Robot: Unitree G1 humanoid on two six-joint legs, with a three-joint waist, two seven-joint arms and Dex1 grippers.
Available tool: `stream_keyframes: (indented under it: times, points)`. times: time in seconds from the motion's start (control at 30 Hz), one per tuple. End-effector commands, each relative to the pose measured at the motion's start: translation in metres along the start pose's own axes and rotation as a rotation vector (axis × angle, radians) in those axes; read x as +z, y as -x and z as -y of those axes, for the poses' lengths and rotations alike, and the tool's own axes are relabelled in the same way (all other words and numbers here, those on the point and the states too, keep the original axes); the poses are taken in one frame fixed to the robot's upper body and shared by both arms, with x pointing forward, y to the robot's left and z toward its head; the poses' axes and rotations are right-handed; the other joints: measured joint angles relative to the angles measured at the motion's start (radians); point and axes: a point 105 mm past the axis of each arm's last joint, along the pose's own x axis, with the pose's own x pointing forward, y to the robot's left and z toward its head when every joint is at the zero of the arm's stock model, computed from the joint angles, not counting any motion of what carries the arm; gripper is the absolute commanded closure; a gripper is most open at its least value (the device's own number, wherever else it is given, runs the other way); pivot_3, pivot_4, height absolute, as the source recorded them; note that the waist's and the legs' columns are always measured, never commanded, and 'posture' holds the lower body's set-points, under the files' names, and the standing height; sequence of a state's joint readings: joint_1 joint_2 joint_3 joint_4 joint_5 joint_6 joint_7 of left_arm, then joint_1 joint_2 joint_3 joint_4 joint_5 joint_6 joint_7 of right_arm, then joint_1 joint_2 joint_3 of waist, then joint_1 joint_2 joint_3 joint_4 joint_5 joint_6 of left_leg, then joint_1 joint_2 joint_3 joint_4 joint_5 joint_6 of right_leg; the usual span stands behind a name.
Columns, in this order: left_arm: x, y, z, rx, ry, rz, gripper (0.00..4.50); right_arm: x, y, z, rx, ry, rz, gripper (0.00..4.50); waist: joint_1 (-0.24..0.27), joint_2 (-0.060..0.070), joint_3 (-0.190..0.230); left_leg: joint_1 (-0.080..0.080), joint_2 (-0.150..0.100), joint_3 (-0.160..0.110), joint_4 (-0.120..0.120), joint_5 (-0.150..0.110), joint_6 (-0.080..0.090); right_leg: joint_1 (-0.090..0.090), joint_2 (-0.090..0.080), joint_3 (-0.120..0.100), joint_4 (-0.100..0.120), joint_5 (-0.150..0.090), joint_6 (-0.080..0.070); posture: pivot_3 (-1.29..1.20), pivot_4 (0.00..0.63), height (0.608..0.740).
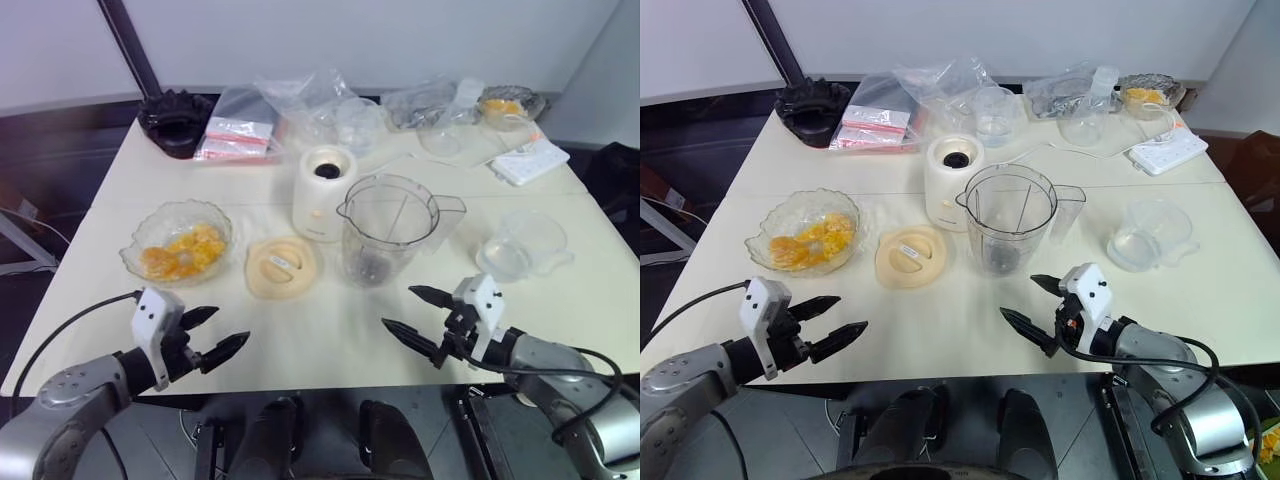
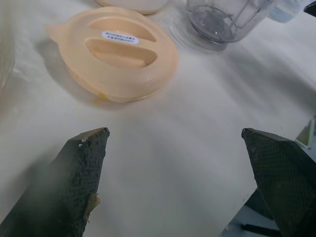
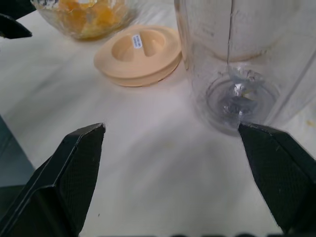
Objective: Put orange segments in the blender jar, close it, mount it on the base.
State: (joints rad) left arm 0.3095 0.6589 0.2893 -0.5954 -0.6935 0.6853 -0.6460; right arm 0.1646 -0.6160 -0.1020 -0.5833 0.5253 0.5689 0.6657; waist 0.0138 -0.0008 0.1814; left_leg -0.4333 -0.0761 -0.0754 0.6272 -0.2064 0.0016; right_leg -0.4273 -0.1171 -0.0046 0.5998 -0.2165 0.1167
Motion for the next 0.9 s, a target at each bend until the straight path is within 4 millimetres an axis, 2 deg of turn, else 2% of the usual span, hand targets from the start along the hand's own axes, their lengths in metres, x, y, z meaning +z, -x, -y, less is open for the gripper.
stream_keyframes:
  times: [0.03, 0.27, 0.37, 0.4, 0.47, 0.5, 0.6, 0.67, 0.83, 0.9]
  points:
    - [0.008, -0.001, 0.004, -0.004, -0.028, 0.022, 0.0, 0.011, -0.001, -0.005, 0.011, 0.029, 0.033, 0.02, 0.0, 0.0, 0.0, 0.0, 0.0, 0.0, 0.0, 0.0, 0.0, 0.0, 0.0, 0.0, 0.0, 0.0, 0.0, 0.0, 0.15, 0.74]
    - [0.009, -0.002, -0.003, 0.044, -0.046, 0.01, 0.0, 0.01, 0.001, -0.002, 0.006, 0.035, 0.022, 0.02, -0.001, 0.0, 0.0, 0.0, 0.0, 0.0, 0.002, 0.0, 0.0, 0.001, 0.0, 0.0, 0.0, 0.0, 0.0, 0.0, 0.15, 0.74]
    - [0.006, 0.001, -0.014, 0.086, -0.027, -0.082, 0.0, 0.01, 0.002, -0.002, 0.013, 0.046, 0.007, 0.02, 0.001, -0.001, 0.0, 0.0, 0.0, 0.0, 0.002, 0.0, 0.0, 0.001, 0.0, 0.0, 0.001, 0.0, 0.0, 0.0, 0.15, 0.74]
    - [0.011, 0.003, -0.018, 0.088, -0.047, -0.117, 0.0, 0.01, 0.004, -0.005, 0.04, 0.051, -0.02, 0.02, 0.001, -0.001, 0.0, 0.001, 0.0, 0.0, 0.002, 0.0, 0.0, 0.001, 0.001, 0.0, 0.001, 0.0, 0.0, 0.0, 0.15, 0.74]
    - [0.021, 0.01, -0.034, 0.134, -0.116, -0.26, 0.0, 0.019, 0.008, -0.012, 0.109, 0.065, -0.046, 0.02, 0.001, -0.002, 0.0, 0.001, 0.0, 0.0, 0.003, 0.0, 0.0, 0.001, 0.001, 0.0, 0.003, 0.0, 0.0, 0.0, 0.15, 0.74]
    - [0.032, 0.014, -0.045, 0.163, -0.147, -0.3, 0.0, 0.027, 0.009, -0.014, 0.136, 0.068, -0.042, 0.02, 0.001, -0.005, 0.002, 0.001, 0.0, 0.0, 0.004, 0.0, 0.0, 0.001, 0.001, 0.0, 0.005, 0.0, 0.0, 0.0, 0.15, 0.74]
    - [0.084, 0.02, -0.071, 0.203, -0.252, -0.231, 0.0, 0.052, 0.009, -0.02, 0.204, 0.09, -0.011, 0.02, -0.003, -0.006, 0.003, 0.004, 0.0, 0.0, 0.004, 0.0, 0.0, 0.001, 0.003, 0.0, 0.009, -0.002, 0.003, 0.0, 0.15, 0.74]
    - [0.103, 0.022, -0.091, 0.264, -0.303, -0.227, 0.0, 0.058, 0.008, -0.025, 0.237, 0.115, -0.021, 0.02, -0.003, -0.006, 0.003, 0.005, 0.001, 0.001, 0.004, 0.0, 0.0, 0.001, 0.001, 0.0, 0.008, -0.002, 0.003, 0.0, 0.15, 0.74]
    - [0.107, 0.022, -0.129, 0.375, -0.394, -0.311, 0.0, 0.061, 0.004, -0.03, 0.247, 0.138, -0.03, 0.02, -0.001, -0.006, 0.003, 0.006, 0.001, 0.005, -0.003, 0.001, 0.001, -0.002, -0.001, 0.001, 0.007, -0.001, 0.0, 0.0, 0.15, 0.74]
    - [0.095, 0.017, -0.161, 0.485, -0.4, -0.399, 0.0, 0.064, -0.001, -0.035, 0.255, 0.139, -0.009, 0.02, 0.001, -0.009, 0.004, 0.005, 0.001, 0.005, -0.004, 0.001, 0.002, -0.002, -0.001, 0.001, 0.006, 0.0, 0.0, 0.0, 0.15, 0.74]
